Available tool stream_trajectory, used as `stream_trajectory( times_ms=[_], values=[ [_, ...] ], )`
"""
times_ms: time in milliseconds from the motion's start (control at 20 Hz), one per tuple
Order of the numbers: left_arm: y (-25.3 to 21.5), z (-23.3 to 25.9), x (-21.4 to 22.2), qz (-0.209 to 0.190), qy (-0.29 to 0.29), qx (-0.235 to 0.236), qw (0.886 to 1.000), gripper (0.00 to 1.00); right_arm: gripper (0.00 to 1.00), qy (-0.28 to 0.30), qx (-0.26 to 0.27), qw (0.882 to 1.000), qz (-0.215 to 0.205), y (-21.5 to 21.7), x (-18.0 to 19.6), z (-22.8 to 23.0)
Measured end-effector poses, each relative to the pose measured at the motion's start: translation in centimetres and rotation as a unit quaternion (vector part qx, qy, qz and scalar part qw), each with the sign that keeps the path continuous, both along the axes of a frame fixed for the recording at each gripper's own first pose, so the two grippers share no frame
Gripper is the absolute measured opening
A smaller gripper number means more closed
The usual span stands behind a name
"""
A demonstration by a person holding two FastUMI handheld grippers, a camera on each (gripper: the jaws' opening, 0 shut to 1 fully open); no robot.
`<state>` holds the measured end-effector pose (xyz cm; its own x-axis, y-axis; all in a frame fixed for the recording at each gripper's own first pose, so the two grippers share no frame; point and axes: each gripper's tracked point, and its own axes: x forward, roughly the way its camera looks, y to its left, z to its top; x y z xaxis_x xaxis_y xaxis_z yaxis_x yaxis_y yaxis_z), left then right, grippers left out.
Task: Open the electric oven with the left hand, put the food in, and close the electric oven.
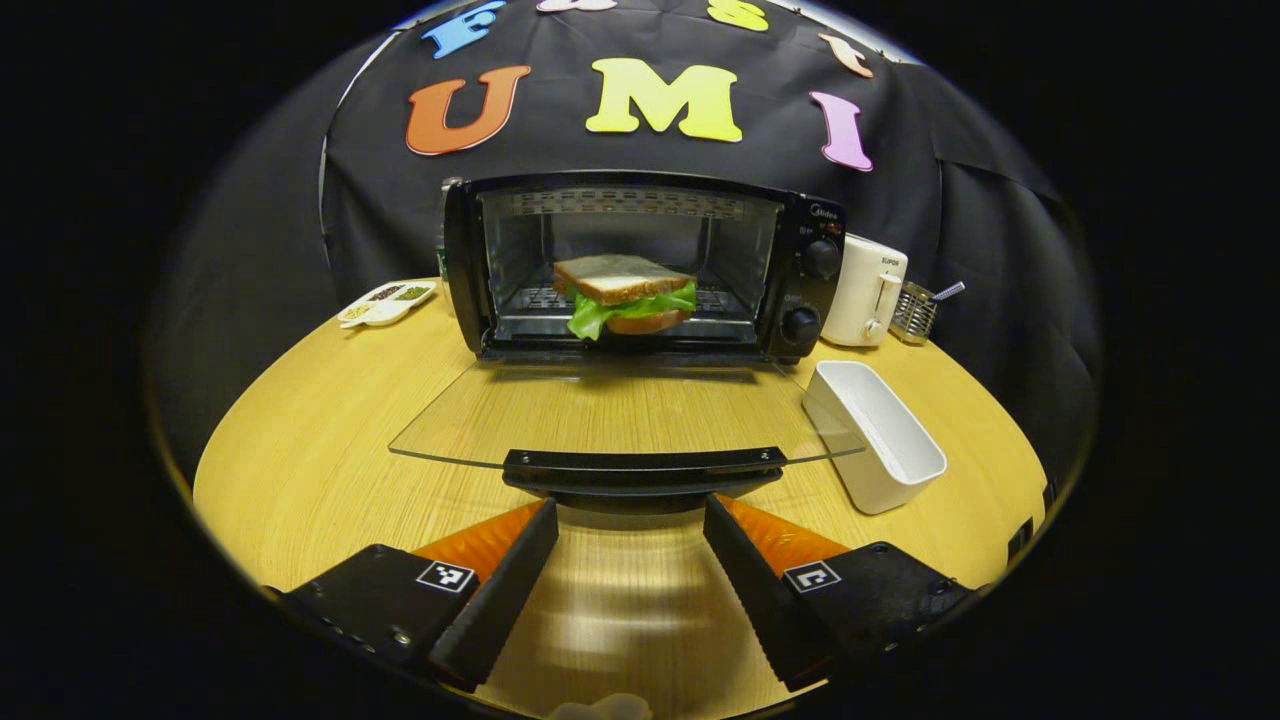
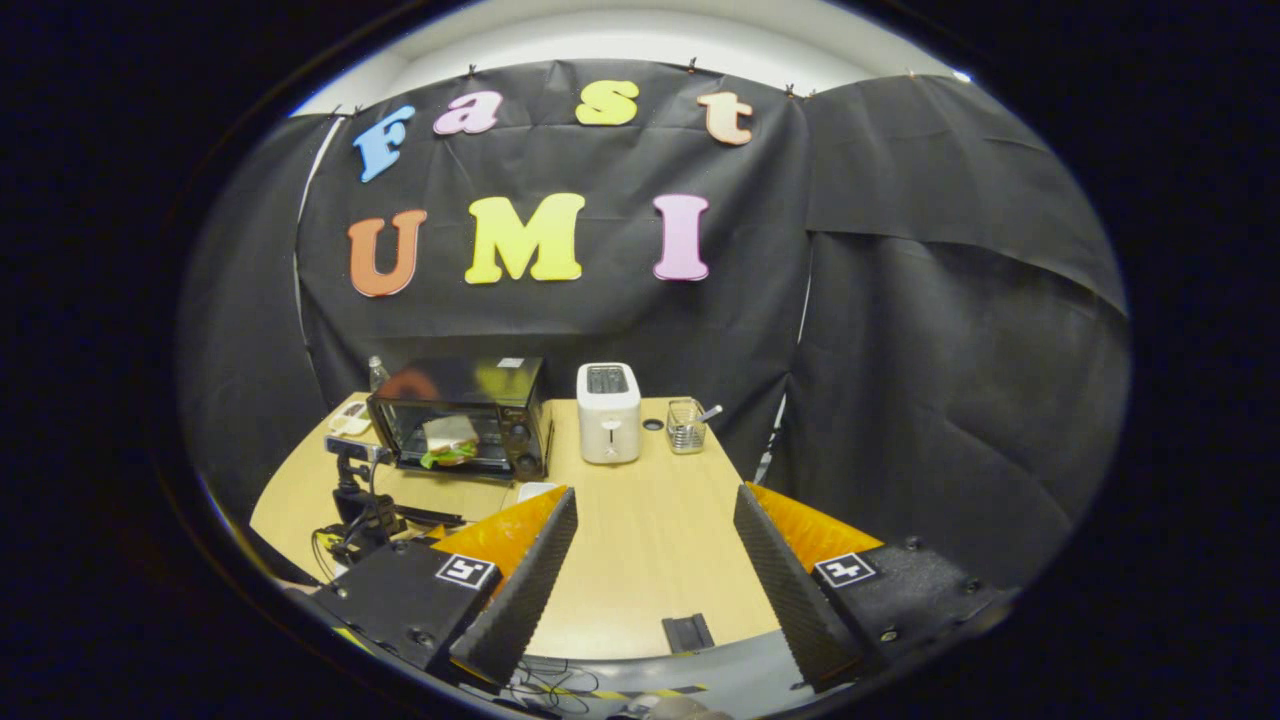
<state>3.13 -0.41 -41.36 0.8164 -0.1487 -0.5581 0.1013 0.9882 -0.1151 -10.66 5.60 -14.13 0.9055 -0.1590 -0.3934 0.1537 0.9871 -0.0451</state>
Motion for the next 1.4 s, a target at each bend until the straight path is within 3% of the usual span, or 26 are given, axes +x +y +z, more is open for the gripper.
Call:
stream_trajectory(
  times_ms=[150,200,250,600,950,1000,1050,1100,1400],
  values=[
    [0.1,1.9,0.6,0.007,-0.015,-0.006,1.0,0.96,1.0,-0.003,0.001,1.0,0.003,0.0,0.3,0.0],
    [0.3,2.5,0.8,0.008,-0.02,-0.005,1.0,0.96,0.91,-0.003,0.006,1.0,0.004,0.0,0.4,0.1],
    [0.4,3.2,1.2,0.009,-0.024,-0.005,1.0,0.96,1.0,-0.002,0.014,1.0,0.004,0.1,0.3,0.0],
    [0.4,8.1,4.1,0.005,-0.07,0.005,0.998,0.98,1.0,-0.015,0.027,1.0,0.0,-0.7,1.1,0.2],
    [0.1,12.1,9.8,0.006,-0.11,0.02,0.994,0.98,1.0,-0.013,0.032,0.999,-0.008,-2.1,1.7,-0.3],
    [0.0,12.7,10.2,0.005,-0.117,0.02,0.993,0.98,0.91,-0.013,0.034,0.999,-0.007,-2.1,1.7,-0.3],
    [-0.1,13.2,10.7,0.003,-0.121,0.022,0.992,0.98,0.91,-0.013,0.035,0.999,-0.007,-2.0,1.9,-0.3],
    [0.2,13.1,11.0,0.003,-0.12,0.027,0.992,0.98,1.0,-0.013,0.035,0.999,-0.006,-2.0,2.0,-0.3],
    [1.2,14.3,11.1,0.022,-0.119,0.022,0.992,0.98,1.0,-0.026,0.021,0.999,0.015,-1.2,2.6,1.2]
  ],
)
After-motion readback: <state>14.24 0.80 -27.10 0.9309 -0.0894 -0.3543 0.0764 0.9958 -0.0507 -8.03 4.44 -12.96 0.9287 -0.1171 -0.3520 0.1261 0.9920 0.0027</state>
